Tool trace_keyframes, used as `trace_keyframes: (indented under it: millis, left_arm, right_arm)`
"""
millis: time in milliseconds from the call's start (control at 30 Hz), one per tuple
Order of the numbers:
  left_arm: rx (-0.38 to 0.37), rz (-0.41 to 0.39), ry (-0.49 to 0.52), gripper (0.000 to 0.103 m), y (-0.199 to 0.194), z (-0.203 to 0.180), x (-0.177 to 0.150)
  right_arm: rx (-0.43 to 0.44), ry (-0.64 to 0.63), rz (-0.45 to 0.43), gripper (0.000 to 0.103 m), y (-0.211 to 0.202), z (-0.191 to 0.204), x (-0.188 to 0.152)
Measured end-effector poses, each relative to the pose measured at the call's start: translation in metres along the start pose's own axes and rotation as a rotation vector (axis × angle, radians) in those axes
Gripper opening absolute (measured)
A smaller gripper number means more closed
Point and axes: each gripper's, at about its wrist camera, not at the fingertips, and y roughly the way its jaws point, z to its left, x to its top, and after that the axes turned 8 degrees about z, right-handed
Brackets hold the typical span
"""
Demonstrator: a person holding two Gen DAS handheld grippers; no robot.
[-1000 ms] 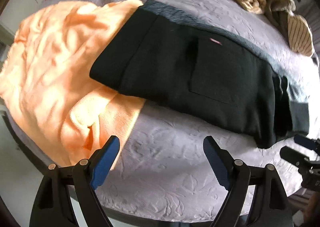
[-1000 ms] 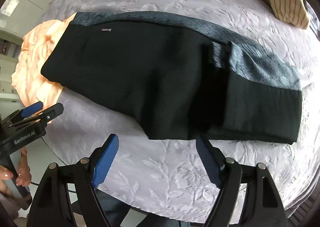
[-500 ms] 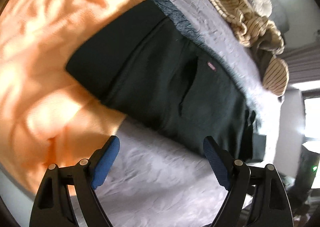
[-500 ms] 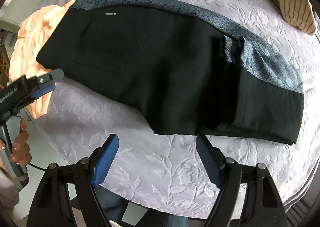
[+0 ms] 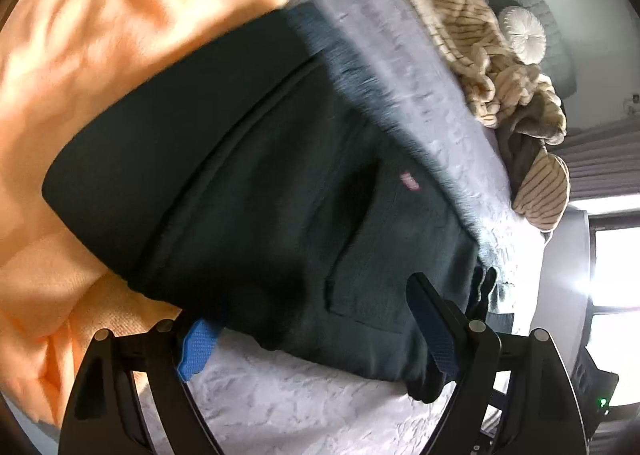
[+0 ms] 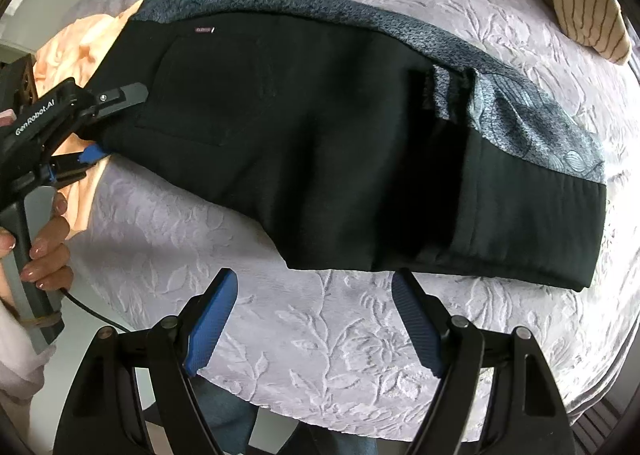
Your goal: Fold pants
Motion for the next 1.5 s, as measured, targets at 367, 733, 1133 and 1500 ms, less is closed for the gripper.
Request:
trace_keyframes:
  millis: [367,733,1133,1500]
  left_arm:
    - [0.235,-0.049,0.056,0.054,0.018,-0.016,0.011]
    - [0.796,-0.277,0.681,0.038,0.043,-0.095,-0.054]
    - [0.771,-0.289,0.69,0.038,0.041,-0.091,-0.054]
    - [0.728,-0.333,0.738,0.038,0.017,-0.117,-0.062]
  right_arm:
    - [0.099,-0.021,-0.129,0.082,-0.046,-0.015,0.034]
    - [0.381,-0.187,-0.063,0.084,-0.096,0.06,0.138]
    - [0.235,-0.397,0.218,0.085,-0.038,0.2,0.189]
    - [0.326,-0.321,0.169,0.021,-0.05,0.148,0.175]
